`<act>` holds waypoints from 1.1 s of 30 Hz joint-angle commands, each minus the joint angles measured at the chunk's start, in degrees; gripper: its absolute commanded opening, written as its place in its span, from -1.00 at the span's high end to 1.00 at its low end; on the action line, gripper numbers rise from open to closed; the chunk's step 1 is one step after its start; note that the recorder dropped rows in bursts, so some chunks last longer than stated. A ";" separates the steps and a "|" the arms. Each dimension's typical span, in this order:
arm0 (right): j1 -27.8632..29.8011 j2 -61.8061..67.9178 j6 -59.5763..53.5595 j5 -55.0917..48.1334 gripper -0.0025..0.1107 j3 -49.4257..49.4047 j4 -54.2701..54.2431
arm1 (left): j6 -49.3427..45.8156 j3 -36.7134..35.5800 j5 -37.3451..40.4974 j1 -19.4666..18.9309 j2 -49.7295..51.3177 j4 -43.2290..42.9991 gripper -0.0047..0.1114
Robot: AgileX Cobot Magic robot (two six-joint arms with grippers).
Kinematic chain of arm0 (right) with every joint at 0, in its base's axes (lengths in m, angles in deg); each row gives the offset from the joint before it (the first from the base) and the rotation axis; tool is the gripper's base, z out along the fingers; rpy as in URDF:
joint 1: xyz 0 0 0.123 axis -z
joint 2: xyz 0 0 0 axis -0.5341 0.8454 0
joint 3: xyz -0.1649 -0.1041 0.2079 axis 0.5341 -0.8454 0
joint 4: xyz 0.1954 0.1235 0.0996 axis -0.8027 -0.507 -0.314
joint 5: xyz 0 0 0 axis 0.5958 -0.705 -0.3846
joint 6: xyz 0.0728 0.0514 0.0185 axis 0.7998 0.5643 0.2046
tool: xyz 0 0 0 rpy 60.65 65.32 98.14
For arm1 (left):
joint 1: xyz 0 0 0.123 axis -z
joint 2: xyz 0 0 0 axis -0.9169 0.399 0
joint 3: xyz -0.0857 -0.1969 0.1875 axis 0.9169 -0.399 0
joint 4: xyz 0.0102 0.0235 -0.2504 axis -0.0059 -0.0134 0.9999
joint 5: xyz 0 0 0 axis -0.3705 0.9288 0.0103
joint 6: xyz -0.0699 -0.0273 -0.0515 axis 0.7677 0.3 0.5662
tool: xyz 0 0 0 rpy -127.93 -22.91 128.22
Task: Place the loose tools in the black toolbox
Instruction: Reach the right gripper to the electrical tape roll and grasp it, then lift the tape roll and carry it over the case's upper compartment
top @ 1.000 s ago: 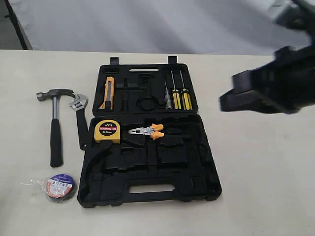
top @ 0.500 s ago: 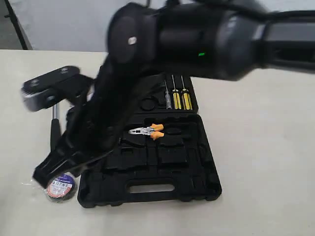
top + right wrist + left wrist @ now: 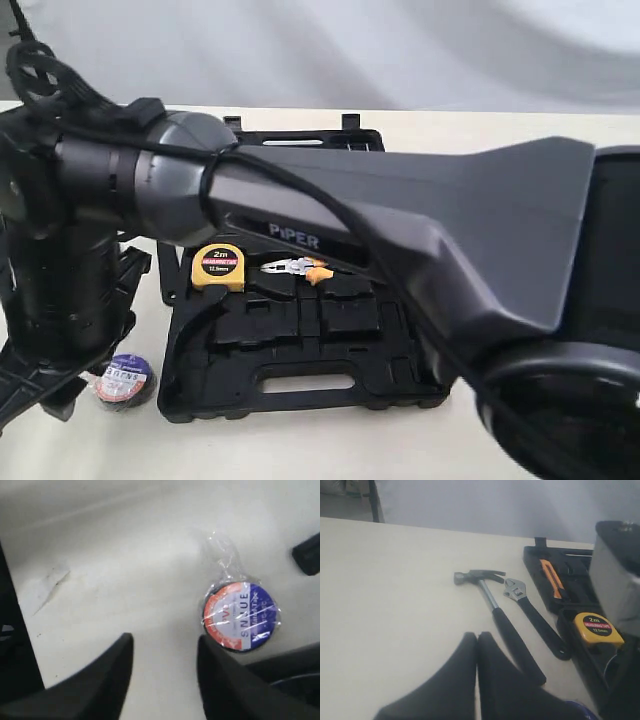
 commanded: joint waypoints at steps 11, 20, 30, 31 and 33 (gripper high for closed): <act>-0.11 5.65 3.05 4.58 -0.47 1.39 7.63 | 0.59 -0.53 -0.97 -0.19 -0.46 0.78 0.89; -0.11 8.06 3.44 5.49 -0.42 1.39 8.79 | 0.59 -0.53 -0.97 -0.19 -0.46 0.78 0.89; -0.11 6.89 3.60 2.74 0.96 1.51 8.94 | 0.59 -0.53 -0.97 -0.19 -0.46 0.78 0.89; -0.11 5.87 3.60 1.17 0.96 1.49 8.94 | 0.59 -0.53 -0.97 -0.19 -0.46 0.78 0.89; 0.00 4.05 3.60 -1.14 0.96 1.49 9.37 | 0.59 -0.53 -0.97 -0.19 -0.46 0.78 0.89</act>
